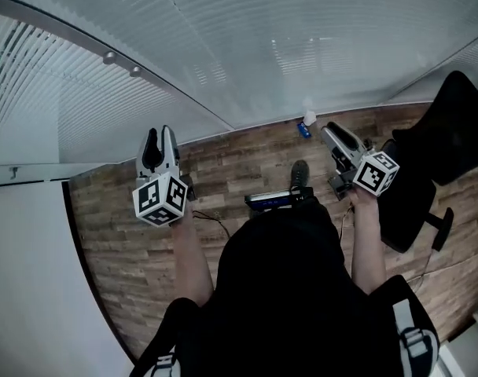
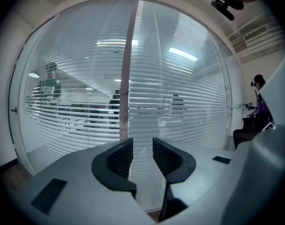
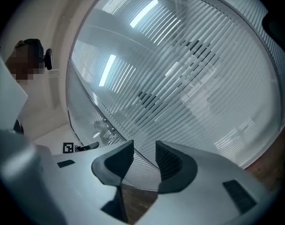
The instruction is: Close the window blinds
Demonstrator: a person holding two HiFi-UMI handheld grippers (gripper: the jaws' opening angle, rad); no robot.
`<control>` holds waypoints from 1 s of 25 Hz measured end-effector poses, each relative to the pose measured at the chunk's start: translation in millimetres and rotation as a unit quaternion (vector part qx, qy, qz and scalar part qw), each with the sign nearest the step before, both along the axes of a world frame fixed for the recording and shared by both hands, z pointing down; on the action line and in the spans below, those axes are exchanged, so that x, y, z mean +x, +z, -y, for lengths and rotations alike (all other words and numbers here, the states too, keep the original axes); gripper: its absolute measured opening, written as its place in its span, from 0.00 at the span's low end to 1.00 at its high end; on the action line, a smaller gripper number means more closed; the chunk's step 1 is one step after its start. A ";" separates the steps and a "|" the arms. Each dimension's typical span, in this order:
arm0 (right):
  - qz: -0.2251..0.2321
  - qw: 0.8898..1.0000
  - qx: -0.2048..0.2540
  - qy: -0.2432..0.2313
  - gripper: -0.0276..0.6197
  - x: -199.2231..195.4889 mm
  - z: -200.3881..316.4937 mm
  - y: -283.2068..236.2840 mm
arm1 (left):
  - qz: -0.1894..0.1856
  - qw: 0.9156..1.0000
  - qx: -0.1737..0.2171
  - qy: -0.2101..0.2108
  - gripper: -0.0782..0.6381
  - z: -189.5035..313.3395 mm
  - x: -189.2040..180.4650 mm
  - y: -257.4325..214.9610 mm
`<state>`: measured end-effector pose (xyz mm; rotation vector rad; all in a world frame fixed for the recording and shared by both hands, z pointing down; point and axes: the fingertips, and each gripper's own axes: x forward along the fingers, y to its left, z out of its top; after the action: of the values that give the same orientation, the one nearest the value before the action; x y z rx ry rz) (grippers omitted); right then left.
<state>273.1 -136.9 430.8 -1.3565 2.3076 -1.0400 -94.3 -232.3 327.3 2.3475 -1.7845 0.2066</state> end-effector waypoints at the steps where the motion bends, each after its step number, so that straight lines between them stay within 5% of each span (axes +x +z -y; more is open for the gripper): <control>1: -0.010 1.000 0.002 0.007 0.27 -11.3 -19.1 -7.1 | -0.018 1.000 0.003 0.011 0.30 -14.1 -8.2 3.2; 9: -0.022 0.998 -0.033 0.041 0.27 -120.2 -163.8 -8.8 | -0.123 0.987 -0.015 0.101 0.30 -105.1 -47.8 38.0; 16: -0.059 0.995 -0.035 0.073 0.27 -117.0 -226.0 -28.6 | -0.187 0.971 -0.007 0.149 0.30 -151.5 -50.1 31.4; 25: -0.073 0.996 0.042 0.011 0.27 -115.2 -250.1 -68.6 | -0.197 0.968 0.016 0.155 0.30 -215.6 -17.9 16.2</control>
<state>157.9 113.2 362.2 -1.4645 2.4040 -0.8534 -112.2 -16.7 343.4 2.4627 -1.2464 -0.2377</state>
